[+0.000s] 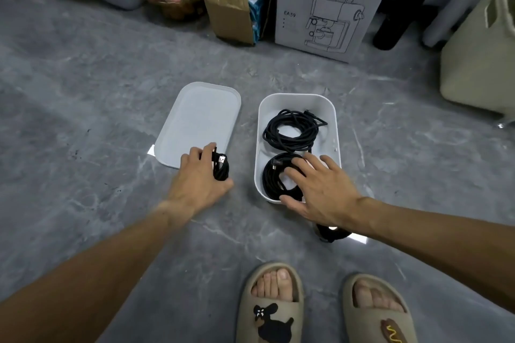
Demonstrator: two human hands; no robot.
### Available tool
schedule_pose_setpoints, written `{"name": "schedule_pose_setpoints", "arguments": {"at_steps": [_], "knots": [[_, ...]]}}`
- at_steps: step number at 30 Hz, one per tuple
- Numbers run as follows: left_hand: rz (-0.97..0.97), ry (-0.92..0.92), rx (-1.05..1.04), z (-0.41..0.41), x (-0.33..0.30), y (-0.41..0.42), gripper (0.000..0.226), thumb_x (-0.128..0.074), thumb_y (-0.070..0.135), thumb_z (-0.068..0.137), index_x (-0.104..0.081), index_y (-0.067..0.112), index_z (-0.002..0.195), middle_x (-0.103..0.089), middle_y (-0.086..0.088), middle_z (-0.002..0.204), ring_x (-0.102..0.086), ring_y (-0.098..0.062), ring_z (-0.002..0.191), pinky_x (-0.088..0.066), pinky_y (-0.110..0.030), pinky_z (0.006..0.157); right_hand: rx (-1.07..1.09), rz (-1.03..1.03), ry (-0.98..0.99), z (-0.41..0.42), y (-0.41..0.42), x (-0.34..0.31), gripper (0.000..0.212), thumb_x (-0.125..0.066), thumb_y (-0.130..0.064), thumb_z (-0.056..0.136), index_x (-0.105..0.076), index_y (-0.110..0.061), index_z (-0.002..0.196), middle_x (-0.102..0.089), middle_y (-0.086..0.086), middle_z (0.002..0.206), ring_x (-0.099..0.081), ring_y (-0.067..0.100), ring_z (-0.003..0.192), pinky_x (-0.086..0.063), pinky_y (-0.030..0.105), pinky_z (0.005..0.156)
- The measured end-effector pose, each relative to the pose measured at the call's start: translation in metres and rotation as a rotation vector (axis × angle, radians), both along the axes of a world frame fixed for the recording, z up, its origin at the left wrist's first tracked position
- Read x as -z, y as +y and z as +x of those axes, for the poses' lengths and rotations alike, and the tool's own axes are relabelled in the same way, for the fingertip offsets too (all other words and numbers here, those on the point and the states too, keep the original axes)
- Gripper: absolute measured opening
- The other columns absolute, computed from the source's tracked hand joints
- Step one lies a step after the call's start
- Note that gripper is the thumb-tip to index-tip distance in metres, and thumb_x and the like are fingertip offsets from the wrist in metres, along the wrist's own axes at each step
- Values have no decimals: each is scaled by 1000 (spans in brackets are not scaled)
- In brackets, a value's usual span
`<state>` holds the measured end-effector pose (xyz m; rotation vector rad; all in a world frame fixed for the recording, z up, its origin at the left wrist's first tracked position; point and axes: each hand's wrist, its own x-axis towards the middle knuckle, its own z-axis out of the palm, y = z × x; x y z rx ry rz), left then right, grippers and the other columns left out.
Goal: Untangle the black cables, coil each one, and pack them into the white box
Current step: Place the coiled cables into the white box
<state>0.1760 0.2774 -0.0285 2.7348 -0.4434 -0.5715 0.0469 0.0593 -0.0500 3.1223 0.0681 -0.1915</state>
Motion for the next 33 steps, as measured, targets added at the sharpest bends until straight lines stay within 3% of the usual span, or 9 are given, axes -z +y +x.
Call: {"name": "schedule_pose_setpoints", "arguments": {"at_steps": [7,10,13,18,21,29,33], "knots": [[-74,-90,107,6,-30,-71,73,-67,40,80,-34,26,143,-38,-2,136,-33,-24,125,-42,-39,81,69,10,23,0,-16,-9,63,-30,-63,87,-66,-14,105,-64,6,111,-58,31,107,-48,49,92],[-109,-103,156,7,-33,-100,76,-67,45,79,-33,25,145,-38,-1,137,-34,-24,126,-46,-43,89,85,3,14,0,-22,-8,62,-31,-61,84,-69,-14,100,-65,7,107,-60,31,104,-51,49,90],[-127,-122,210,10,-30,-129,79,-66,40,80,-30,23,148,-38,-2,141,-32,-25,129,-41,-39,97,111,-6,57,1,-29,-6,64,-30,-60,84,-70,-12,99,-66,8,107,-61,33,104,-50,50,91],[-142,-137,248,15,-18,-162,76,-67,41,81,-34,21,146,-38,-3,143,-32,-28,132,-38,-40,101,128,-21,173,5,-38,-9,90,1,-63,81,-56,-14,131,-53,6,133,-43,32,131,-27,52,112],[-134,-149,266,20,-9,-174,78,-67,41,81,-32,21,148,-37,-6,145,-32,-31,133,-36,-41,107,140,-54,165,11,-43,-8,97,10,-63,77,-52,-16,134,-47,4,137,-37,30,133,-23,50,114],[-101,-150,287,28,20,-193,70,-66,38,83,-37,17,143,-37,-10,142,-33,-33,131,-38,-42,101,161,-55,167,18,-56,-1,96,12,-62,74,-51,-17,131,-46,2,137,-35,26,135,-21,50,115],[-69,-176,275,27,37,-193,68,-64,40,86,-37,16,143,-38,-12,140,-34,-33,126,-40,-41,94,140,-81,160,15,-59,2,79,-4,-61,86,-52,-16,130,-47,3,134,-36,25,134,-23,49,113]]}}
